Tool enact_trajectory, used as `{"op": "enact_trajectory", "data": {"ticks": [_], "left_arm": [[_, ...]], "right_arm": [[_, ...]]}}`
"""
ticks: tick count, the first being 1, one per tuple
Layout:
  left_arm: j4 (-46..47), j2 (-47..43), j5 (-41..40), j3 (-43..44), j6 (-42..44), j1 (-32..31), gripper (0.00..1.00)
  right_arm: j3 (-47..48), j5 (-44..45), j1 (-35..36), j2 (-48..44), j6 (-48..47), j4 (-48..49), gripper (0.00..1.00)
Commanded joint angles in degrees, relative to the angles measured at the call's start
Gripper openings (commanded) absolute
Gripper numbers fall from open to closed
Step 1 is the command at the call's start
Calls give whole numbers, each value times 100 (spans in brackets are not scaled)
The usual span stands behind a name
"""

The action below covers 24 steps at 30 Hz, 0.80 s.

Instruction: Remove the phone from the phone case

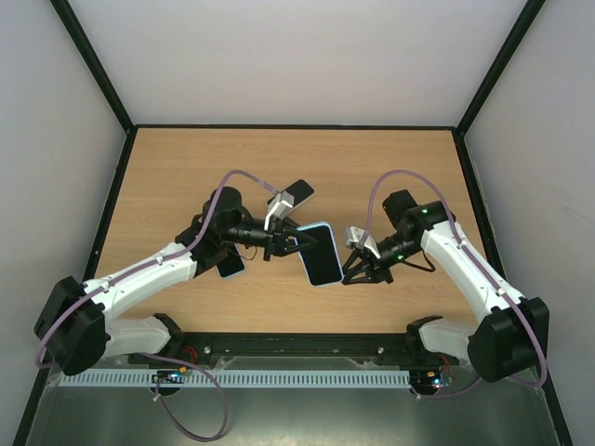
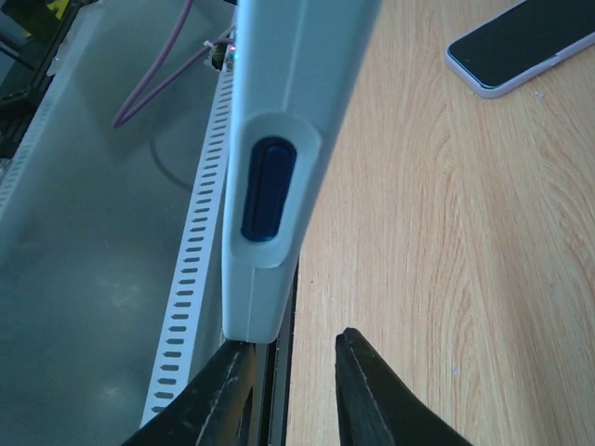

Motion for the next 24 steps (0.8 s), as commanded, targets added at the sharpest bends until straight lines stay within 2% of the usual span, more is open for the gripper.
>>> {"op": "enact_trajectory", "data": {"ticks": [1, 4, 6, 8, 11, 18, 24], "left_arm": [[-372, -89, 407, 431, 620, 32, 3], [-682, -67, 397, 567, 865, 34, 3], [-873, -48, 380, 647, 1032, 38, 3], [-1044, -37, 357, 728, 1150, 39, 3], [-1336, 11, 364, 914, 1283, 41, 3], [-1801, 199, 611, 1264, 1498, 48, 3], [-1708, 373, 784, 1447, 1157, 77, 3]], "right_arm": [[120, -185, 155, -144, -131, -178, 24], [95, -197, 235, -145, -184, -175, 27], [100, -216, 313, -136, -197, -178, 38], [139, -189, 433, -136, -228, -173, 42], [274, -45, 556, -115, -219, -174, 37], [584, 176, 600, -54, -261, -174, 18], [597, 366, 659, -48, -375, -104, 13]]}}
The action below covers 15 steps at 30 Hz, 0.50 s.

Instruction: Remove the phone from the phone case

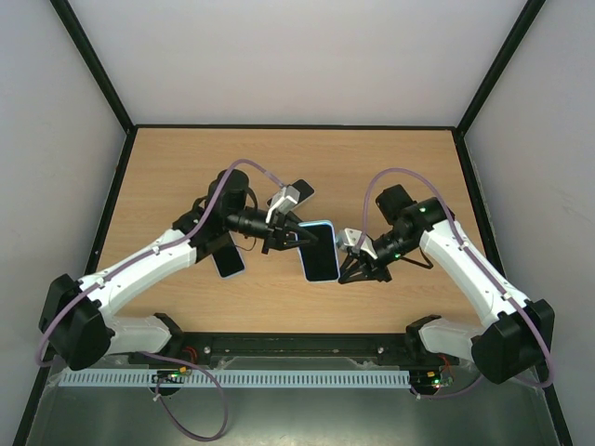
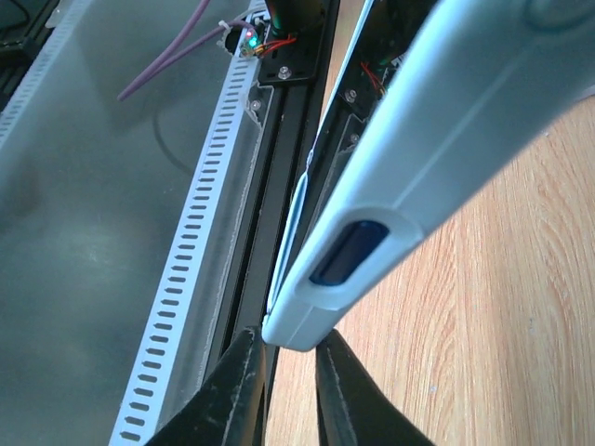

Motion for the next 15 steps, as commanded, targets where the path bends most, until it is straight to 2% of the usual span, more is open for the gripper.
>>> {"op": "enact_trajectory", "data": {"ticks": [1, 4, 9, 13, 15], "left_arm": [[192, 227, 348, 377, -266, 2, 3], [266, 335, 625, 458, -566, 1, 3], [45, 252, 509, 429, -522, 1, 3], [-223, 98, 61, 389, -239, 6, 3], [-168, 31, -137, 342, -199, 10, 3]], "right_arm": [[133, 162, 135, 0, -169, 19, 12], [123, 201, 148, 0, -150, 135, 10], [127, 52, 148, 27, 6, 303, 11], [85, -211, 152, 9, -141, 89, 29], [41, -321, 165, -4, -126, 29, 45]]}}
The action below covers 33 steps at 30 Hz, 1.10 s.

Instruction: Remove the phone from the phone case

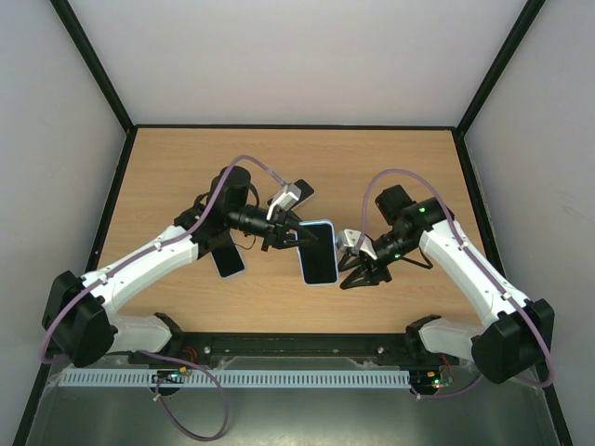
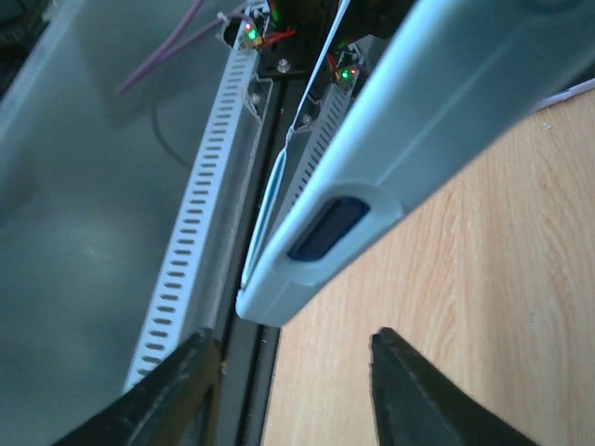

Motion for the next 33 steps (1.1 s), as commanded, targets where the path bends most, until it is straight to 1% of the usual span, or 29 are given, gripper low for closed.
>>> {"op": "enact_trajectory", "data": {"ticks": [1, 3, 5, 12, 17, 20, 26, 28, 33], "left_arm": [[149, -206, -517, 141, 141, -88, 3], [322, -215, -520, 77, 95, -87, 3], [403, -193, -490, 47, 59, -88, 3], [391, -120, -387, 67, 42, -88, 3], [510, -161, -366, -6, -105, -86, 3], [789, -173, -289, -98, -392, -88, 3], [1693, -16, 211, -146, -1624, -88, 3], [1880, -12, 369, -133, -1902, -88, 3], [1914, -31, 511, -94, -2327, -125, 3]], "right_arm": [[14, -532, 150, -19, -50, 92, 50], [-19, -648, 157, -45, 200, 245, 51], [-26, -713, 157, -74, 339, 375, 48], [-3, -727, 157, -101, 395, 468, 22], [-74, -725, 157, -112, 466, 647, 12], [-106, -722, 157, -114, 494, 777, 10], [-159, -452, 157, -78, 541, 1149, 5], [-143, -358, 157, -60, 457, 1165, 4], [7, -278, 157, -21, 291, 1168, 4]]}}
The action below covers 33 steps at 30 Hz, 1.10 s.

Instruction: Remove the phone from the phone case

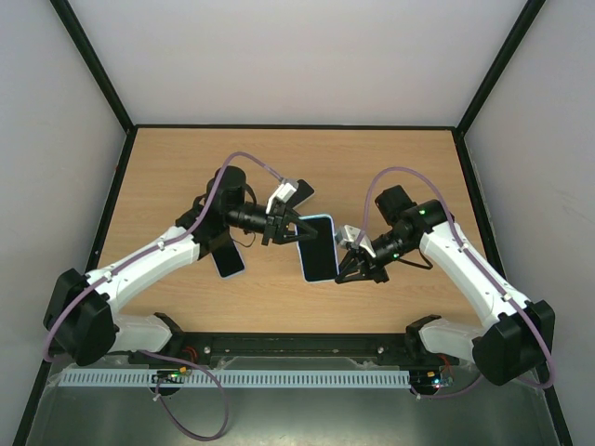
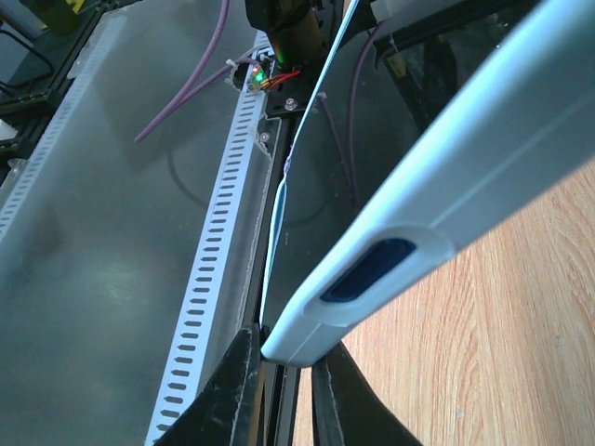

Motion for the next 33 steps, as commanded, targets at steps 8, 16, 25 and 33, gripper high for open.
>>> {"op": "enact_trajectory", "data": {"ticks": [8, 16, 25, 33], "left_arm": [[1000, -102, 634, 69, -1363, -358, 3], [885, -112, 834, 81, -1320, -408, 3], [853, -224, 1037, 77, -1298, -433, 3], [765, -317, 1103, 42, -1252, -433, 3]], "right_arm": [[369, 220, 142, 95, -507, 732, 5], [312, 156, 142, 92, -597, 670, 5], [275, 108, 142, 163, -280, 1023, 7], [215, 215, 133, 136, 9, 1322, 14]]}}
